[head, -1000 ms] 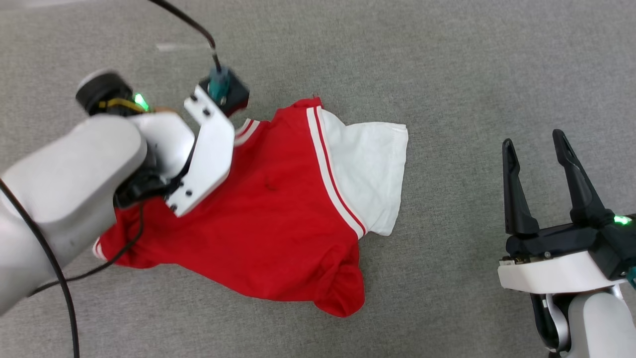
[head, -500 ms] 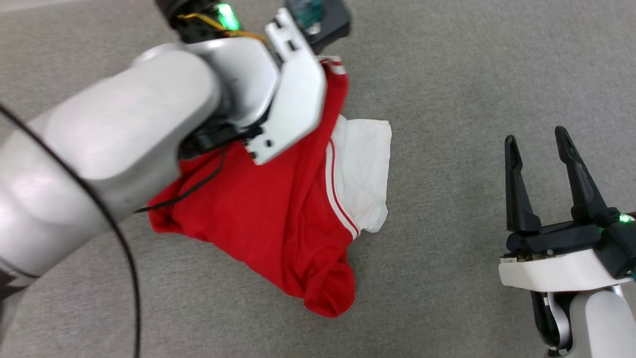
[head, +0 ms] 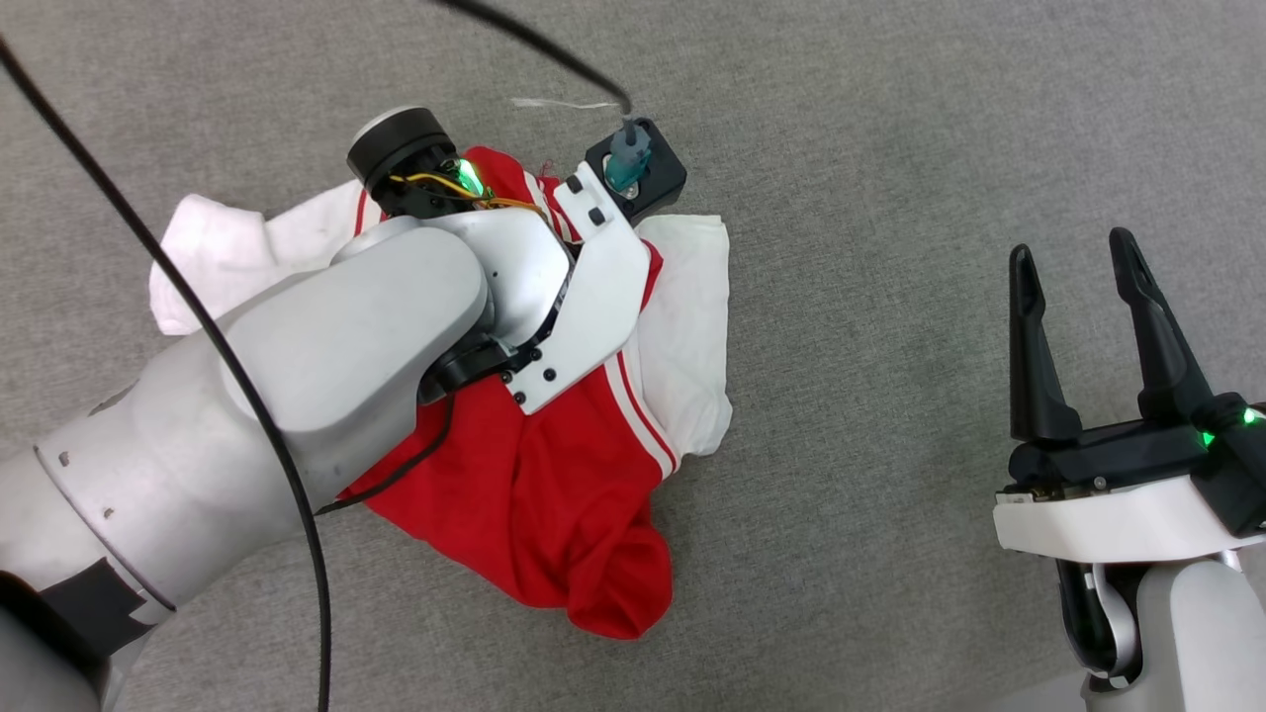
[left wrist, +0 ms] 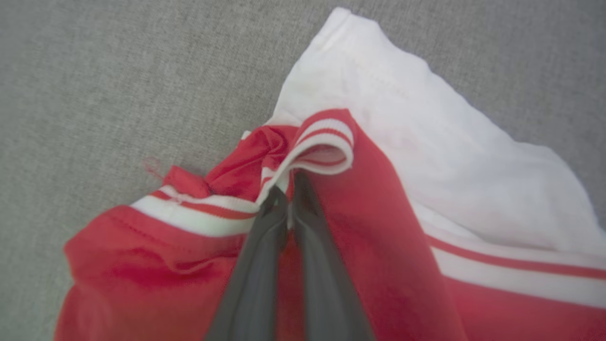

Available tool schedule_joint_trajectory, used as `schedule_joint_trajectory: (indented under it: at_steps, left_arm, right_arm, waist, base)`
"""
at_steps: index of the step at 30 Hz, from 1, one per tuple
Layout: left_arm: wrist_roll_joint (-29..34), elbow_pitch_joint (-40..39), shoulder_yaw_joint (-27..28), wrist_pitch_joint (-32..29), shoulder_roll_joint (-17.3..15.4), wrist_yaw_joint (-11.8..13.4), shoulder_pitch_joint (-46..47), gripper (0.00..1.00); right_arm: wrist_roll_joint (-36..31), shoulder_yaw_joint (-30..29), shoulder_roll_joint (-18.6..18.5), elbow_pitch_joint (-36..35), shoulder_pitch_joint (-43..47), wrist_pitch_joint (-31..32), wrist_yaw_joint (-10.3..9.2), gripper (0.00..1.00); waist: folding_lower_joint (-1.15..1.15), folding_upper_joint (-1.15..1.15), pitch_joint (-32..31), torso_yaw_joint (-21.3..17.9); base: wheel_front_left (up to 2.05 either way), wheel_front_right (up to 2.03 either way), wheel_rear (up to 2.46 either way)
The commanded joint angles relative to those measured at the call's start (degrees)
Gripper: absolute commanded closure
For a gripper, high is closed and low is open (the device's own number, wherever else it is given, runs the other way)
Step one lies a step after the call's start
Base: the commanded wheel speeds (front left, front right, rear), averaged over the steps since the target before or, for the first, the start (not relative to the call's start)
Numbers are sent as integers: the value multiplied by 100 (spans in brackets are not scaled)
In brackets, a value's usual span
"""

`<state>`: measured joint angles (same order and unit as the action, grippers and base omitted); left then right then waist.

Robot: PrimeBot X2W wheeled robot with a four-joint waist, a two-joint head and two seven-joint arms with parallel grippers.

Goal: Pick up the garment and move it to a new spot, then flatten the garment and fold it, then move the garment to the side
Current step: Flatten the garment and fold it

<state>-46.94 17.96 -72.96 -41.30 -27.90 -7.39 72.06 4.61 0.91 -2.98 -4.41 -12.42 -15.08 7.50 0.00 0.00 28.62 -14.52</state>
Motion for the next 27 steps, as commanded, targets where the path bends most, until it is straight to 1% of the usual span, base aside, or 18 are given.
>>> schedule_joint_trajectory:
  at_steps: [1, 2, 6, 8, 9, 13, 18, 22, 24, 27]
  left_arm:
    - [26, 92, -74, 40, -19, -2, -197, 81]
    - [85, 82, -72, 152, -16, -2, -150, 0]
    - [-72, 109, -32, 701, -5, -2, 191, 0]
    - [-219, 121, -35, 893, -69, -2, 327, 0]
    - [-219, 121, -35, 893, -69, -2, 327, 0]
    - [-611, 146, -37, 1137, -321, -2, 736, 0]
    - [-780, 185, -43, 951, -834, -2, 1072, 0]
    - [-1079, 372, -41, 600, -1241, -2, 1180, 0]
    - [-1273, 501, -42, 401, -1377, -2, 1174, 0]
    - [-1482, 647, -41, 93, -1490, -2, 1059, 0]
  right_arm:
    - [9, -37, 19, 16, -5, -13, -3, 0]
    - [2, -46, 19, 19, 16, -13, -2, 0]
    - [-41, -71, 18, 40, 109, -13, -2, 0]
    - [-55, -62, 18, 42, 144, -13, -2, 0]
    - [-55, -62, 18, 42, 144, -13, -2, 0]
    - [-59, -56, 18, 44, 221, -13, -2, 0]
    - [-77, -44, 18, 26, 274, -13, -3, 0]
    - [-74, -51, 19, -4, 290, -12, -2, 0]
    - [-77, -49, 18, -12, 281, -13, -2, 0]
    - [-78, -48, 18, -20, 236, -13, -2, 0]
  waist:
    - [0, 0, -54, 42]
    - [0, 0, -90, 68]
    - [0, 0, -300, 215]
    - [0, 0, -415, 291]
    - [0, 0, -415, 291]
    - [0, 0, -574, 419]
    - [0, 0, -628, 487]
    - [0, 0, -610, 501]
    - [0, 0, -574, 496]
    - [0, 0, -492, 474]
  base:
    - [0, 0, 0]
    - [0, 0, 0]
    - [0, 0, 0]
    - [0, 0, 0]
    - [0, 0, 0]
    - [0, 0, 0]
    - [0, 0, 0]
    - [0, 0, 0]
    - [0, 0, 0]
    - [0, 0, 0]
